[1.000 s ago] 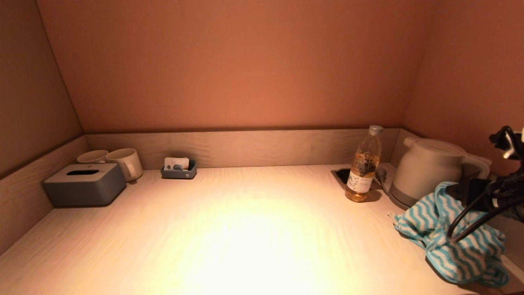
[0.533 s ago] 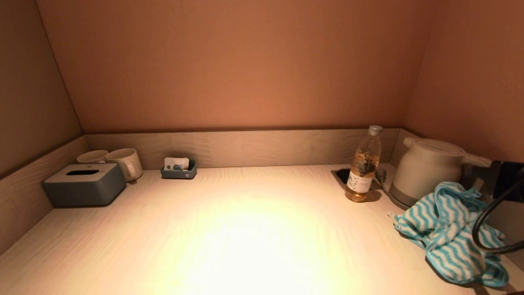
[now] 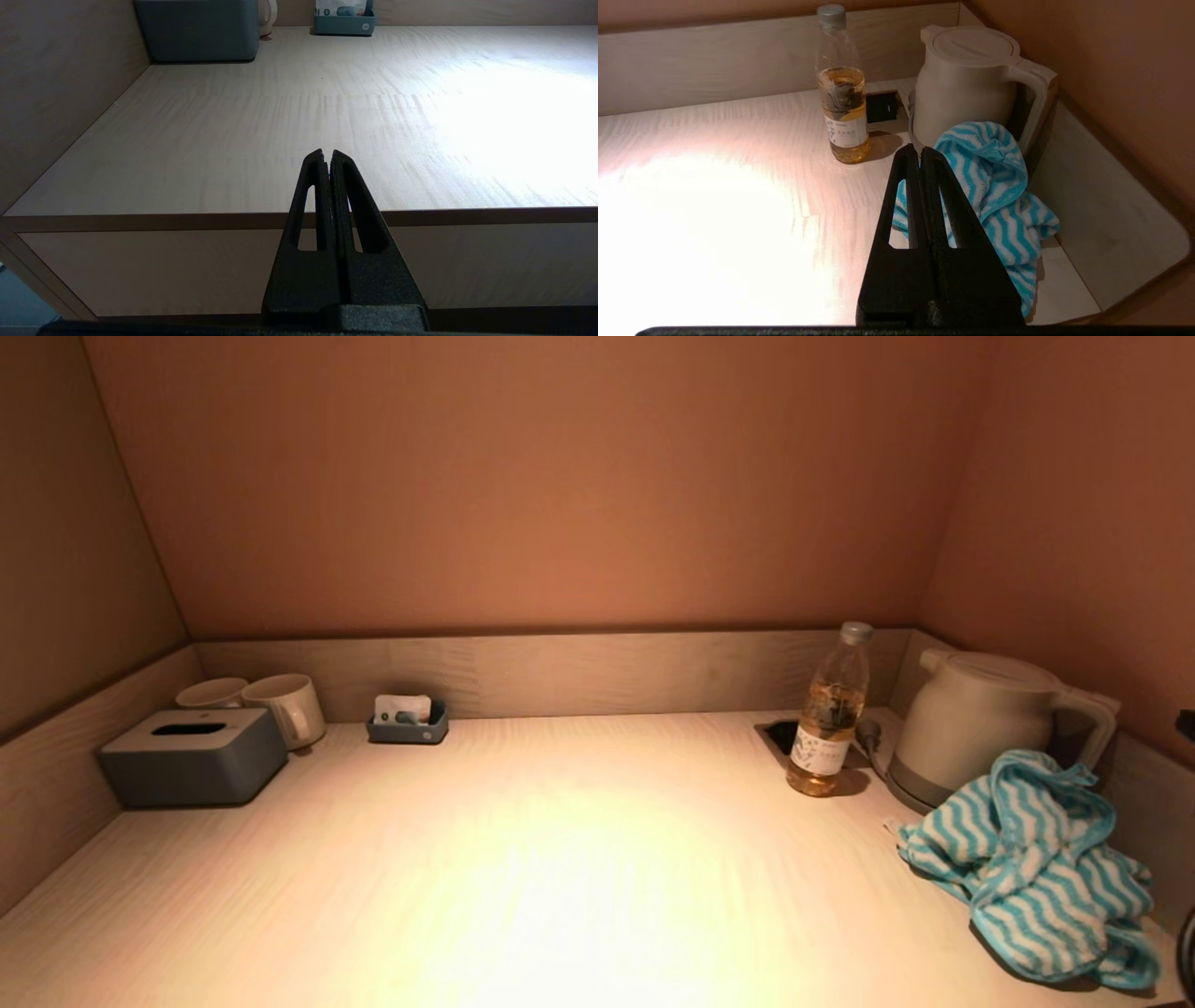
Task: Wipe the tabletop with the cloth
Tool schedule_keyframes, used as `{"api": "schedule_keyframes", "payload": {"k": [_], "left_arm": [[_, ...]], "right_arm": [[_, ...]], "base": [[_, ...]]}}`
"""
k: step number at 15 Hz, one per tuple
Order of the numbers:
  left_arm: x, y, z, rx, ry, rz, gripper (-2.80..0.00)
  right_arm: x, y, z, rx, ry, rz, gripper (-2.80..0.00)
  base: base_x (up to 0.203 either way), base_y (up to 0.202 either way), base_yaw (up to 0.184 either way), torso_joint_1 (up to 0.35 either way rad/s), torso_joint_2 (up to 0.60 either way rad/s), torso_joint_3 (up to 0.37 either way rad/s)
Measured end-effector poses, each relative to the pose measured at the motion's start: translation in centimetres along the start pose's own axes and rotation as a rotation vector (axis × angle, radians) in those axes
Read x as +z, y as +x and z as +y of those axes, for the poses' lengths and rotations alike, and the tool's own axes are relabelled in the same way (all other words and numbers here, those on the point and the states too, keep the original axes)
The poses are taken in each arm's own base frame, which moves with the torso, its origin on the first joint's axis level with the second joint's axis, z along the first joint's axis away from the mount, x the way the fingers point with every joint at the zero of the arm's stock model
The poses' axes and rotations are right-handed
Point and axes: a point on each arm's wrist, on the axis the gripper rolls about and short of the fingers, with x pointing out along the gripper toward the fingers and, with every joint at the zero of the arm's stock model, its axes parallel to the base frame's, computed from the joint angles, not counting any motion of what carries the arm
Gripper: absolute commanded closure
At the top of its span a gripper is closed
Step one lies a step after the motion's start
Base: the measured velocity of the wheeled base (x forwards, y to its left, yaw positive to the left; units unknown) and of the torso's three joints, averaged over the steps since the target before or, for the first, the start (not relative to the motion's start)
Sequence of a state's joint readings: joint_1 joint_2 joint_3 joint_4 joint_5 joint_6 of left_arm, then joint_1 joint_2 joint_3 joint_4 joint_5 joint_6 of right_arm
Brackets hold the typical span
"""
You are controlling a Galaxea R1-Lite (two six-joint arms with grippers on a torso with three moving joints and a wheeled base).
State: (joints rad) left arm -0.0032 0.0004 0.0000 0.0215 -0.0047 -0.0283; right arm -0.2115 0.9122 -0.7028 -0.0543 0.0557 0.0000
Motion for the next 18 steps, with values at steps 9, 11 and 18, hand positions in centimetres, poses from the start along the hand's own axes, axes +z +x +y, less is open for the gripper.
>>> {"api": "schedule_keyframes", "payload": {"k": [9, 11, 18], "left_arm": [[0.0, 0.0, 0.0, 0.0, 0.0, 0.0, 0.0], [0.0, 0.0, 0.0, 0.0, 0.0, 0.0, 0.0], [0.0, 0.0, 0.0, 0.0, -0.001, 0.0, 0.0]], "right_arm": [[-4.3, -9.0, 0.7, 0.115, -0.073, -0.14, 0.0], [-5.0, -10.2, 0.8, 0.152, -0.083, -0.157, 0.0], [-7.0, -13.4, 0.4, 0.217, -0.091, -0.202, 0.0]], "base": [[0.0, 0.0, 0.0, 0.0, 0.0, 0.0], [0.0, 0.0, 0.0, 0.0, 0.0, 0.0], [0.0, 0.0, 0.0, 0.0, 0.0, 0.0]]}}
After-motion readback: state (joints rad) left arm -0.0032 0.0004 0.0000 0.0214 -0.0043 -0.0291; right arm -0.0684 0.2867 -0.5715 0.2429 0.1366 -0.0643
